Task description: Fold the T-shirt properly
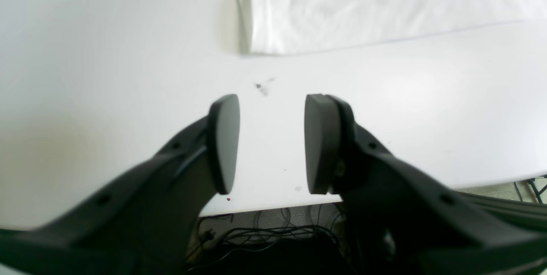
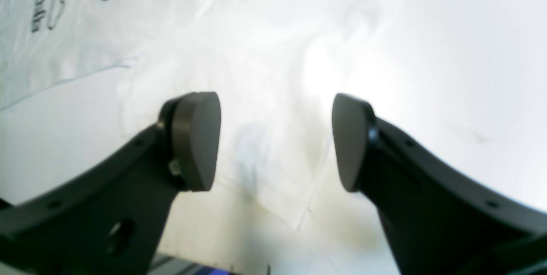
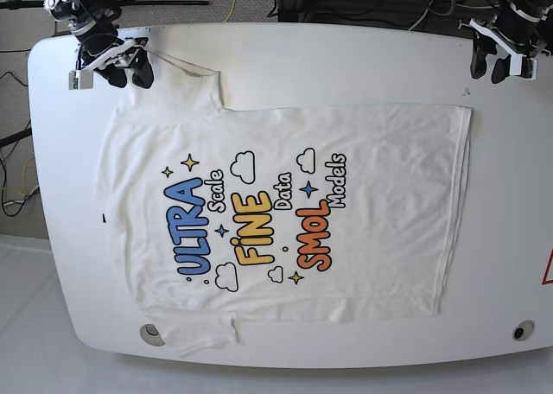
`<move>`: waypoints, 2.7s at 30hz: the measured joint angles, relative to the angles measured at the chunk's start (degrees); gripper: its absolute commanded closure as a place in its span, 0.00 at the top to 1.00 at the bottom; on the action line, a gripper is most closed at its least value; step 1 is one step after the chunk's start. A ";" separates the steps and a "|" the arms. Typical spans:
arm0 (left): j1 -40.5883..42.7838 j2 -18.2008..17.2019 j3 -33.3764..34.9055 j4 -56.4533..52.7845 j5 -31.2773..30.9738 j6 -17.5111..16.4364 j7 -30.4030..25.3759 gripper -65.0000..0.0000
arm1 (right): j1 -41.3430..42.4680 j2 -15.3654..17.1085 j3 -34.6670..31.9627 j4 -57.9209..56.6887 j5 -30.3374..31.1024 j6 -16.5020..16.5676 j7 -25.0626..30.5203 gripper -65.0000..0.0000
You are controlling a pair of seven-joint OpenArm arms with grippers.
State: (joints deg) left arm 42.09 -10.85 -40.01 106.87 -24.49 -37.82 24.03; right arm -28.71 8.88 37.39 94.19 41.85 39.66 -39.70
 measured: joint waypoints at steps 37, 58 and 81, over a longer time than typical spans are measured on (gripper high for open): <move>-2.89 -0.24 -4.63 -1.95 -0.87 -0.37 3.41 0.36 | 6.14 -0.44 -3.39 -8.37 0.04 1.11 1.46 0.64; -7.85 -0.79 -3.82 -4.42 -10.05 0.63 12.44 0.36 | 7.02 -0.63 -4.33 -9.27 -1.11 0.87 -0.87 0.00; -19.02 -0.96 -9.99 -17.35 -26.49 0.37 23.17 0.34 | 7.04 -0.61 -4.33 -9.07 -1.49 0.90 -0.90 0.00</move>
State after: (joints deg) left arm 23.07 -11.81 -50.00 89.52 -50.98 -37.45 47.20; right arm -21.67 8.27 33.06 85.12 40.36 40.56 -40.60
